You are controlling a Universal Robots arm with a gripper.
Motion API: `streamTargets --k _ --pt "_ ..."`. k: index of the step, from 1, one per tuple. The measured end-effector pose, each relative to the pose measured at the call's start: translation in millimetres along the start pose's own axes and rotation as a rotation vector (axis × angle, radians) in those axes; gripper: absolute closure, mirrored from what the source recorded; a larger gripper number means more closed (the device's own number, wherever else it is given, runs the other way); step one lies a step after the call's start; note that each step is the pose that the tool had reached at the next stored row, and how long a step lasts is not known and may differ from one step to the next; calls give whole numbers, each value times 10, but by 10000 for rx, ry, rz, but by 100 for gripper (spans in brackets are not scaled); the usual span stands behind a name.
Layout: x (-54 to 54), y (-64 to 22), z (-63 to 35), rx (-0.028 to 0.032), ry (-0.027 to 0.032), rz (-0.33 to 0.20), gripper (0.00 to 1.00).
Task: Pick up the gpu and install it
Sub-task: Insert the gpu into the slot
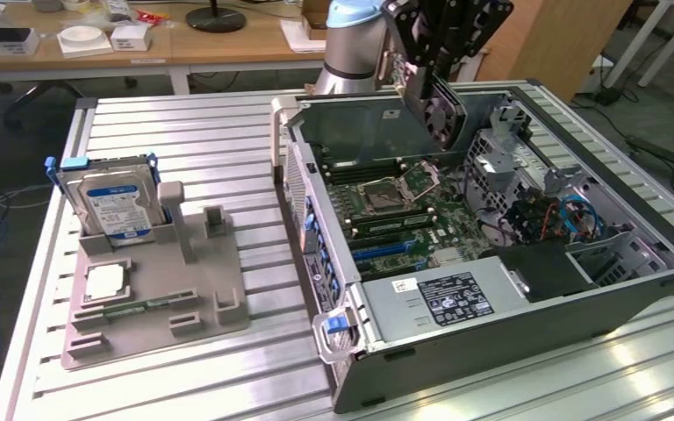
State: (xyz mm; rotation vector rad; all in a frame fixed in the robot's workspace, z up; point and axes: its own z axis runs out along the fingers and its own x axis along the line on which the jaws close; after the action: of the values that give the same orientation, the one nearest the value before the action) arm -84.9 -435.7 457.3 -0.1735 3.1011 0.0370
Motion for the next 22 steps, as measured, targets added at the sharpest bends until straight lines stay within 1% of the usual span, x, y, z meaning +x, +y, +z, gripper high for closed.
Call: streamTargets --k 5,17,22 --pt "0 0 0 -19 11 -526 74" --pt "0 0 0 -73 44 -1996 74" --pt "0 0 0 -92 55 -2504 74"
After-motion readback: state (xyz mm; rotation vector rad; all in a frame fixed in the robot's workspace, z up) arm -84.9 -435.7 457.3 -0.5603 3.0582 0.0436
